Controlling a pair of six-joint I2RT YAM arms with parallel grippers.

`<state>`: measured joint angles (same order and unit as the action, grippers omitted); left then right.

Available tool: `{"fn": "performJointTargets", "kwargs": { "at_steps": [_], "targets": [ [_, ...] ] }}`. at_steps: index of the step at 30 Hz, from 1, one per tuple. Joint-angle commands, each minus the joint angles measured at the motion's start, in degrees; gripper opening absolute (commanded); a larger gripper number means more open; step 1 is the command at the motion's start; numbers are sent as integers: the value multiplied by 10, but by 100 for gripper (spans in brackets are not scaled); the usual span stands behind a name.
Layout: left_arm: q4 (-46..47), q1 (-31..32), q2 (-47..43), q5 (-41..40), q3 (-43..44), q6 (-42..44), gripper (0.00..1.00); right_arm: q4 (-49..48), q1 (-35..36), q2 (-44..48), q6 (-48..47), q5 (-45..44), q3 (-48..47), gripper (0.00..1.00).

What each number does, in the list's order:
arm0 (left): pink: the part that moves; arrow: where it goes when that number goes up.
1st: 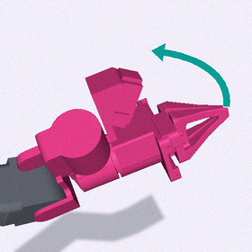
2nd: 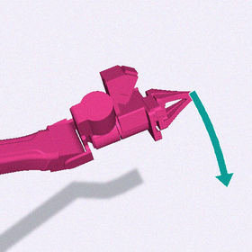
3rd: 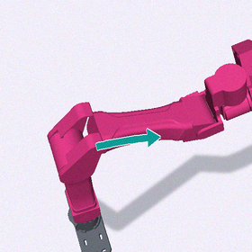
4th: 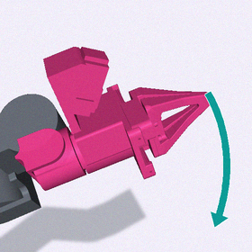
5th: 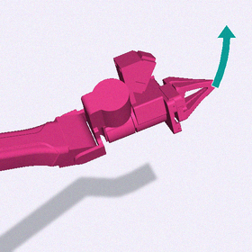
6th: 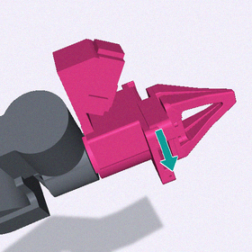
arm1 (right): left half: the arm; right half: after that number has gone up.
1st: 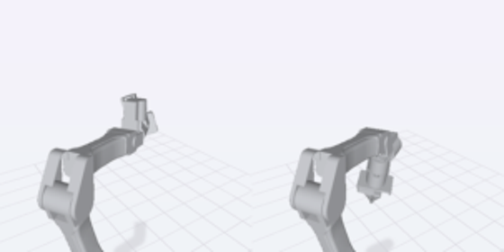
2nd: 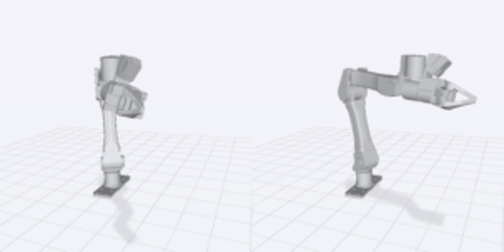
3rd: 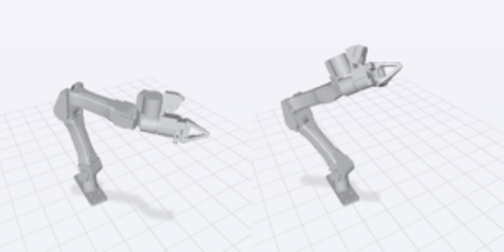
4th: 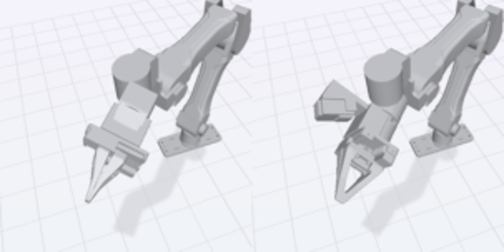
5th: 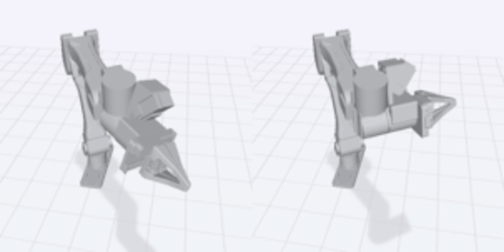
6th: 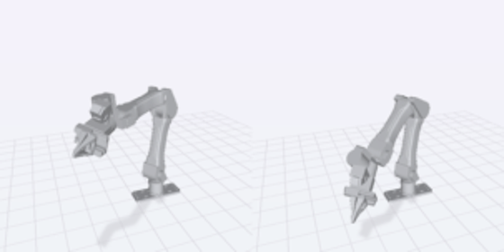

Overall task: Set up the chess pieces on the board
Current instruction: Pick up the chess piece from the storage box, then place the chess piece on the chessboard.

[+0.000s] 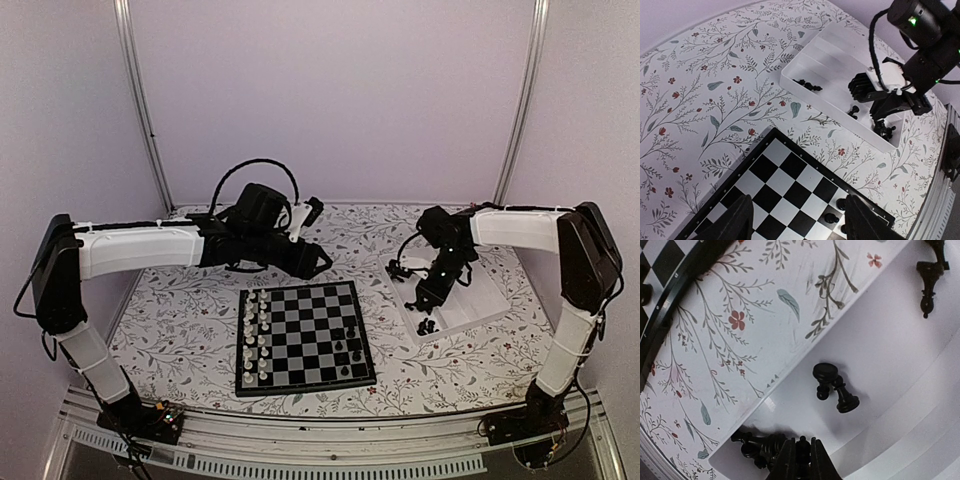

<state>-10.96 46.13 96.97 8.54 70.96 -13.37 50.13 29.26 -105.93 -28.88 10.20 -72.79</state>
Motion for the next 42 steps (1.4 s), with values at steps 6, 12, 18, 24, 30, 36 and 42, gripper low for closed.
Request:
{"fn": "performJointTargets", "kwargs": {
  "at_steps": [6, 12, 18, 24, 30, 36, 42],
  "targets": [
    [21, 8, -22, 5, -8, -5, 64, -10, 2, 67, -50, 42, 4, 6],
    [31, 9, -11, 18, -3, -14, 64, -106, 0, 106, -60, 140, 36, 6],
    [32, 7, -24, 0, -1, -15, 64, -279, 3, 190, -62, 320, 89, 7],
    [26, 7, -50, -14, -15, -29, 64, -414, 12, 132, -21, 369, 82, 7],
    [8, 5, -87, -39, -28, -32, 64, -577, 42, 86, 68, 357, 116, 6],
    [15, 3, -122, -49, -63, -48, 64, -658, 78, 37, 145, 332, 140, 6],
    [8, 2, -140, -57, -79, -51, 64, -701, 92, -16, 178, 327, 132, 7]
  ]
}}
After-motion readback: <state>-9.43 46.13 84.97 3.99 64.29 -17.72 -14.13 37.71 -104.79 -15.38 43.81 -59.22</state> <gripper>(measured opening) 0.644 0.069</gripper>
